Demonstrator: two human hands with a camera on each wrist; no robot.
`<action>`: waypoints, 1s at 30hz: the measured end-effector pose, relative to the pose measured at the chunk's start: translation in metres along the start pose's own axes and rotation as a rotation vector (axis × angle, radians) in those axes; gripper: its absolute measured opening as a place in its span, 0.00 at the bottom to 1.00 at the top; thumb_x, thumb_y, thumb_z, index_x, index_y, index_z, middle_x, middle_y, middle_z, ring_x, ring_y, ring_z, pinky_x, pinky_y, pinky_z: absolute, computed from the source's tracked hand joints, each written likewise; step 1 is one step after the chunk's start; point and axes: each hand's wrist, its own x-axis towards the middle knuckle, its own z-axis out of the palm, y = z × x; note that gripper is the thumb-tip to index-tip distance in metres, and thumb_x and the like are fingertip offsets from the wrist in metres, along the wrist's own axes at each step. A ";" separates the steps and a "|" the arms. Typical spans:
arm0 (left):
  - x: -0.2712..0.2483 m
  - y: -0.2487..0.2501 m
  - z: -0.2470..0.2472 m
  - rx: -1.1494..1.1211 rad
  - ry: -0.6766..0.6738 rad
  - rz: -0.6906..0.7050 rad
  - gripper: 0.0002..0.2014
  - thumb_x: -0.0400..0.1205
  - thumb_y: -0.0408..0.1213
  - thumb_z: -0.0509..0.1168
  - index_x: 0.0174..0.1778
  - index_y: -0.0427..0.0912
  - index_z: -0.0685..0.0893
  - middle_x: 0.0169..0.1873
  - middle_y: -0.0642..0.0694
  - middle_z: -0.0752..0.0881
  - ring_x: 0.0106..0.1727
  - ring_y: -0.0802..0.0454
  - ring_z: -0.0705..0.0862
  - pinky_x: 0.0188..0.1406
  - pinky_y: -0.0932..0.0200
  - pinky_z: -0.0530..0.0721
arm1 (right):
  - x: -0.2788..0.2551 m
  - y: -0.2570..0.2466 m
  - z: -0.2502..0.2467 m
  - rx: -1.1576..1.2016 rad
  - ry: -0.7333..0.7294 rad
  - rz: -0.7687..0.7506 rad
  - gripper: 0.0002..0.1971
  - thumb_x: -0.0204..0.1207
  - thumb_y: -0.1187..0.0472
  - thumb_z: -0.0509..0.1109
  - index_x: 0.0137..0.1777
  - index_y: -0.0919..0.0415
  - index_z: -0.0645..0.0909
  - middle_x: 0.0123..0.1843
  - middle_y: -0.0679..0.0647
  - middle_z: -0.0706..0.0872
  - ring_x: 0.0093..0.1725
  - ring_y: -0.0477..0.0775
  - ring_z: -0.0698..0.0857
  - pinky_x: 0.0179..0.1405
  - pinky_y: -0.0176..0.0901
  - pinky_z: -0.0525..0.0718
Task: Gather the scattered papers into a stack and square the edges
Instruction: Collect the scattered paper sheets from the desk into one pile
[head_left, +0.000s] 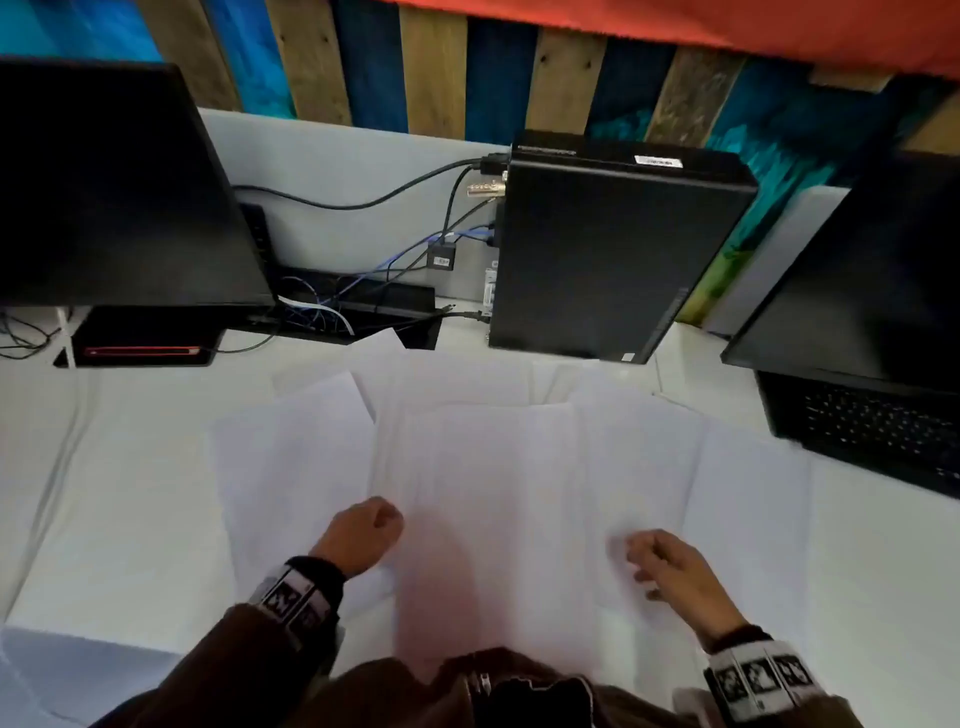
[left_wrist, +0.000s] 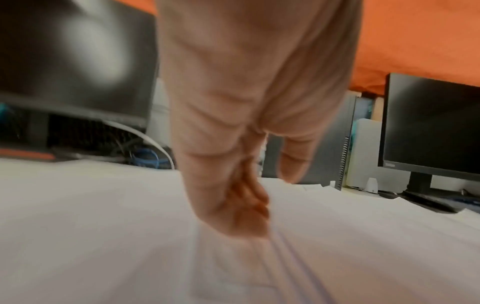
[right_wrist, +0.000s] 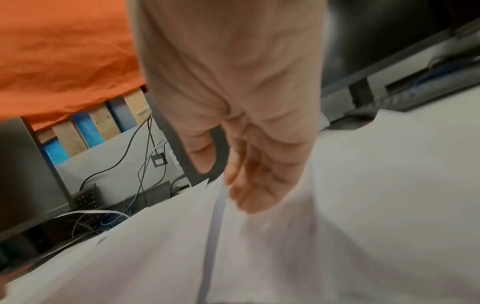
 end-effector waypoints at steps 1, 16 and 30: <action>0.011 0.004 0.010 0.007 0.072 -0.034 0.13 0.82 0.42 0.63 0.59 0.40 0.83 0.57 0.40 0.88 0.60 0.41 0.85 0.52 0.59 0.80 | 0.014 0.000 0.009 0.014 0.050 0.008 0.07 0.78 0.60 0.68 0.50 0.63 0.82 0.45 0.59 0.87 0.41 0.56 0.83 0.36 0.44 0.81; 0.009 0.051 0.045 -0.396 -0.031 0.216 0.13 0.75 0.29 0.70 0.55 0.35 0.88 0.53 0.39 0.91 0.54 0.44 0.89 0.64 0.47 0.84 | 0.035 -0.001 0.046 0.117 0.042 0.062 0.12 0.68 0.51 0.78 0.41 0.58 0.83 0.45 0.56 0.88 0.43 0.54 0.85 0.43 0.47 0.83; 0.048 0.036 0.000 -0.082 0.400 -0.197 0.31 0.77 0.51 0.70 0.71 0.36 0.73 0.67 0.36 0.77 0.66 0.39 0.78 0.65 0.53 0.73 | -0.007 -0.011 -0.019 0.680 0.116 -0.117 0.05 0.71 0.64 0.72 0.45 0.62 0.88 0.41 0.56 0.94 0.38 0.52 0.92 0.38 0.44 0.91</action>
